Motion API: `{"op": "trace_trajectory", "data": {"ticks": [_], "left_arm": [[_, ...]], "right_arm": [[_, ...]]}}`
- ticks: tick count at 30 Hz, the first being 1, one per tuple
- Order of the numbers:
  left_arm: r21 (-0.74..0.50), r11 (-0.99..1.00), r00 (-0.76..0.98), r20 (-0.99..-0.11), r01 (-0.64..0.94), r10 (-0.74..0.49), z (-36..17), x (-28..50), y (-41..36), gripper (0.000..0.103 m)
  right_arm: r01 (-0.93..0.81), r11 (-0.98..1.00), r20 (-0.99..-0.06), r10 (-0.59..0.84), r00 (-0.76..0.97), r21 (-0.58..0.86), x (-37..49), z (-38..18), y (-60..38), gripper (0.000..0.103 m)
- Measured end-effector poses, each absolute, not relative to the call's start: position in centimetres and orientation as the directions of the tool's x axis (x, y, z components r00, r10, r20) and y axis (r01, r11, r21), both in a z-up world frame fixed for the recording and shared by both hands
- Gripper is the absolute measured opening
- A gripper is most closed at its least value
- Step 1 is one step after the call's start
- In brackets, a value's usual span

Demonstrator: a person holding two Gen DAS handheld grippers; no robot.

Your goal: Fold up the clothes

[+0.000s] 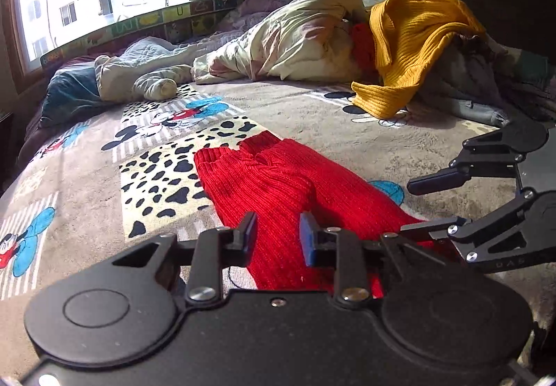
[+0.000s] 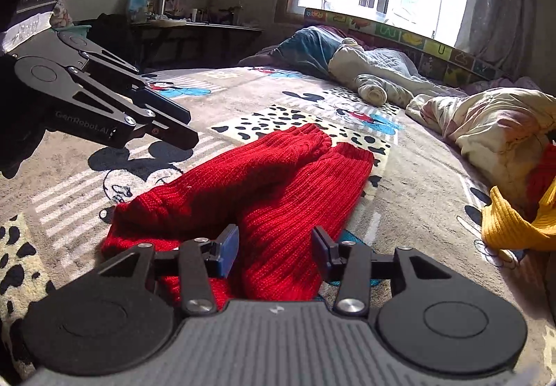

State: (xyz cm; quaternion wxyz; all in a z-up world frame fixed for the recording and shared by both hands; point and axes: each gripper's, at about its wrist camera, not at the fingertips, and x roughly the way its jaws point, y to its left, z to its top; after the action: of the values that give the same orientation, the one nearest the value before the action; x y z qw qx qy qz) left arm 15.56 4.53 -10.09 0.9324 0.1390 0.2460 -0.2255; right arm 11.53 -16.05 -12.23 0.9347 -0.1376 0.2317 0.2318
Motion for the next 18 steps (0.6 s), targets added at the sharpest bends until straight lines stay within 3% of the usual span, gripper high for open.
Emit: {"op": "trace_trajectory", "data": {"ticks": [5,7,10,15,18], "left_arm": [[0.137,0.844,0.73,-0.585,0.519,-0.354,-12.3,20.5,2.0,0.022],[0.243,0.776,0.679,-0.671,0.582,-0.299,-15.2,21.3,0.2,0.019],[0.346,0.681,0.677,-0.672,0.645,-0.3,-16.8,20.6,-0.4,0.014],[0.307,0.693,0.667,-0.668,0.652,-0.331,-16.7,20.6,0.7,0.014],[0.268,0.727,0.681,-0.64,0.632,-0.356,-17.2,20.3,1.4,0.014]], "right_arm": [[-0.475,0.869,-0.514,0.346,0.785,-0.139,13.2,-12.5,-16.1,0.039],[-0.477,0.869,-0.52,0.348,0.78,-0.134,13.4,-12.9,-16.0,0.039],[-0.49,0.861,-0.521,0.36,0.774,-0.133,14.4,-12.9,-15.5,0.039],[-0.544,0.834,-0.51,0.429,0.746,-0.094,19.6,-10.9,-13.6,0.029],[-0.592,0.804,-0.627,0.432,0.648,-0.057,23.4,-12.9,-12.0,0.029]]}}
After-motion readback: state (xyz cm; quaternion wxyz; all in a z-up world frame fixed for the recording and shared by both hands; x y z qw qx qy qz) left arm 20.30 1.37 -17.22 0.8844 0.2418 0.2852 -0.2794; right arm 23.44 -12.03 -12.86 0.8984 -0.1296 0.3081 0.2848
